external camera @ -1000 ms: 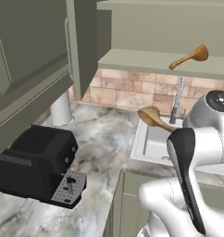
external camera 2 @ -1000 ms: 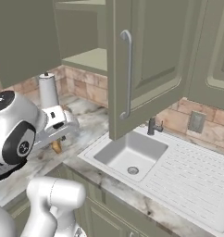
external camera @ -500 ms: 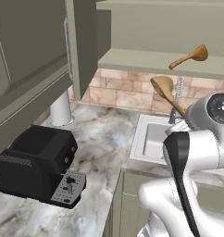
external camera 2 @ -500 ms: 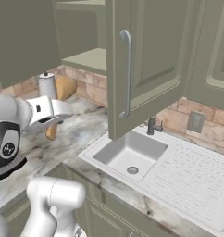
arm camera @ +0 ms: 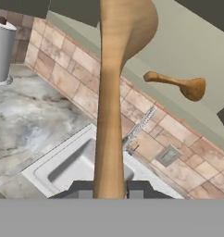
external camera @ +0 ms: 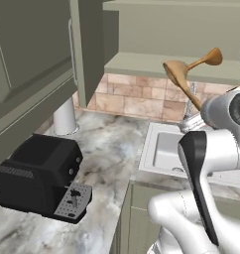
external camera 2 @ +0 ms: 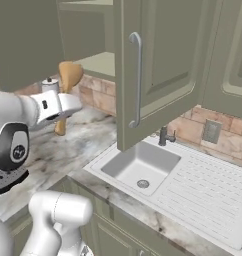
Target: Organize the utensils by type. Pick up the wooden spoons from the counter and place them in the open cabinet. Then pick up the metallic utensils from the counter and place them in the open drawer.
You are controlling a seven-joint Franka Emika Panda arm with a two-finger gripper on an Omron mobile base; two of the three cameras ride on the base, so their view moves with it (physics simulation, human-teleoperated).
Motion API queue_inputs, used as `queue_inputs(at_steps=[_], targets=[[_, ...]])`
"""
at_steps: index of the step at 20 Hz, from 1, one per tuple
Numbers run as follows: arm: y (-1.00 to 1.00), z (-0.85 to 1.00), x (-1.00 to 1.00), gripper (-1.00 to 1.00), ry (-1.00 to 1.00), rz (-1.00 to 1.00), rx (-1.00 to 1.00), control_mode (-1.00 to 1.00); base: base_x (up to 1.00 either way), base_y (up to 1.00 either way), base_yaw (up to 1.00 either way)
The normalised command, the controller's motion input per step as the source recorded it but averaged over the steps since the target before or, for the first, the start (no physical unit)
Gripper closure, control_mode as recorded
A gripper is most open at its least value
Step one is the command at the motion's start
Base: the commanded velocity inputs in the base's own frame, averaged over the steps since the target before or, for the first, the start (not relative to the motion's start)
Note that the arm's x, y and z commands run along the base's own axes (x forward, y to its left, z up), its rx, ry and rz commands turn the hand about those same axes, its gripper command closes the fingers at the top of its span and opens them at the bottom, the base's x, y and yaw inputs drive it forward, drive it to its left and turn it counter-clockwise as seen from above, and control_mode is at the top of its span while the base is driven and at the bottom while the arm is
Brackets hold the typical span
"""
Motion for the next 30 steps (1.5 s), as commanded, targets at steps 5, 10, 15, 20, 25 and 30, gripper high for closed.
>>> queue_inputs(at_steps=[5, 10, 15, 20, 25, 30], targets=[[0.00, 0.22, 0.46, 1.00, 0.08, 0.09, -0.01, -1.00, 0.00, 0.00, 0.00], [-0.09, 0.23, 0.36, 1.00, 0.02, 0.15, 0.00, -1.00, 0.00, 0.00, 0.00], [-0.16, 0.04, 0.41, 1.00, 0.00, 0.16, 0.00, -1.00, 0.00, 0.00, 0.00], [0.00, 0.07, 0.87, 1.00, 0.11, 0.12, -0.05, -1.00, 0.00, 0.00, 0.00], [0.00, 0.24, 0.84, 1.00, 0.11, 0.06, -0.15, -1.00, 0.00, 0.00, 0.00], [0.00, 0.07, 0.66, 1.00, -0.01, 0.00, -0.19, -1.00, 0.00, 0.00, 0.00]])
